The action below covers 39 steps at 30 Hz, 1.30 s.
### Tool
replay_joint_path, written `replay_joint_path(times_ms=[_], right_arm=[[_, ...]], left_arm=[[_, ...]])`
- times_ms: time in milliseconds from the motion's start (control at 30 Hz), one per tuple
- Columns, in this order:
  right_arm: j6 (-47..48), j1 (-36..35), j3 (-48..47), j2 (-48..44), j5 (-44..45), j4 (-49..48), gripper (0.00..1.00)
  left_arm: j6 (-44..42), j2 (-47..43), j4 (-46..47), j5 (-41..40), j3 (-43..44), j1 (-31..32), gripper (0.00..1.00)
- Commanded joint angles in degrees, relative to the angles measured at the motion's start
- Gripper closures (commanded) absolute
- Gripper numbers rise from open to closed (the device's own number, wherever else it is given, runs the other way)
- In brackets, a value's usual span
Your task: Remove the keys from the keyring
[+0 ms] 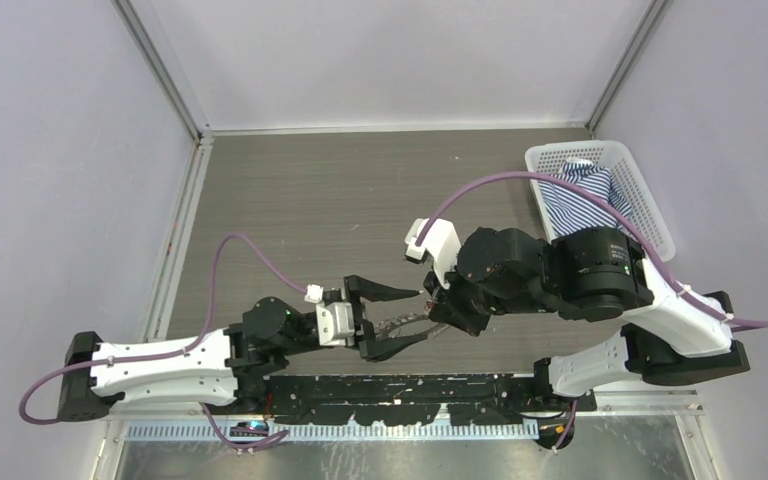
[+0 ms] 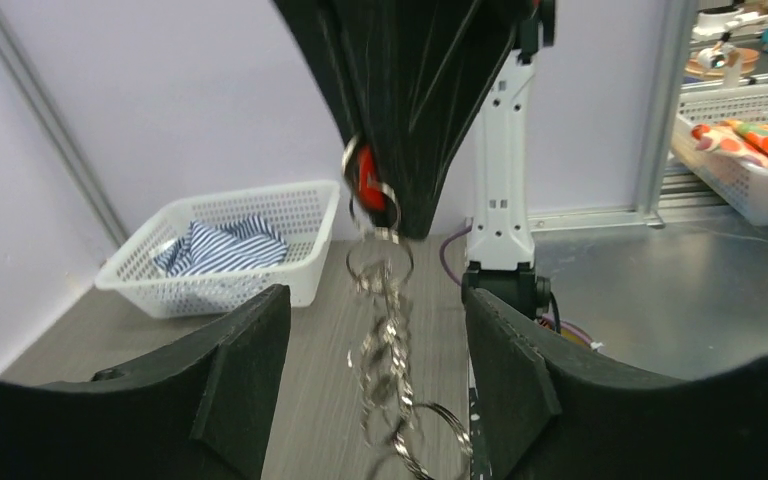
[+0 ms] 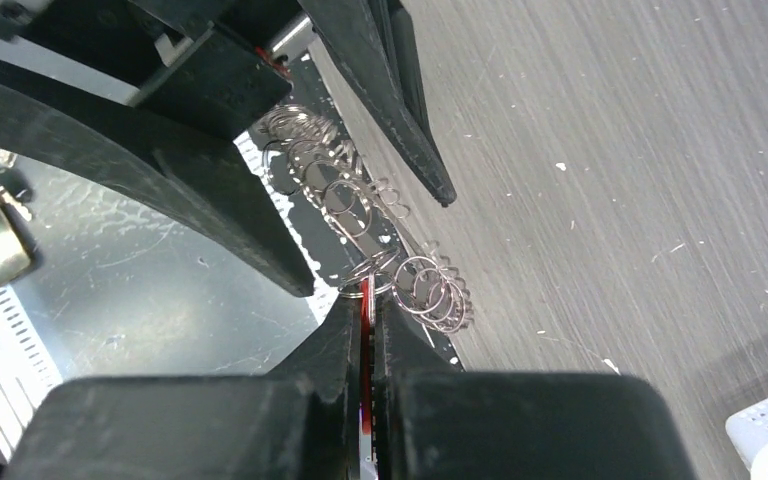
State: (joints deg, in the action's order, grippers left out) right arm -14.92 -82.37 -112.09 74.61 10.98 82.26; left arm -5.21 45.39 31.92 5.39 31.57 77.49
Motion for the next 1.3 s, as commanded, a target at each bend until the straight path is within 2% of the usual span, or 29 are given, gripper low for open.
replay_joint_path(times_ms=[0, 200, 567, 1067, 1267], right_arm=[[0.49, 0.33, 0.45, -1.14, -4.07, -3.58, 0.99], [0.87, 0.57, 0.38, -1.05, -5.19, -4.05, 0.99], [-0.01, 0.60, -0.41, -0.43, -6.87, -3.62, 0.99], [-0.09, 0.67, -1.00, -1.43, -4.50, -3.24, 0.99], [-0.24, 0.67, -0.94, -1.69, -4.13, -3.43, 0.99]], left_arm=[[-2.81, -1.88, -5.51, 6.39, 5.34, -0.14, 0.34], [-4.05, 0.60, -9.66, 9.02, 7.96, -0.15, 0.33], [-2.44, 4.69, 1.44, 5.67, 4.92, -0.12, 0.37], [-1.33, 5.84, 4.11, 4.81, 3.20, -0.15, 0.67], [-0.87, 6.75, 4.87, 4.10, 3.31, -0.15, 0.85]])
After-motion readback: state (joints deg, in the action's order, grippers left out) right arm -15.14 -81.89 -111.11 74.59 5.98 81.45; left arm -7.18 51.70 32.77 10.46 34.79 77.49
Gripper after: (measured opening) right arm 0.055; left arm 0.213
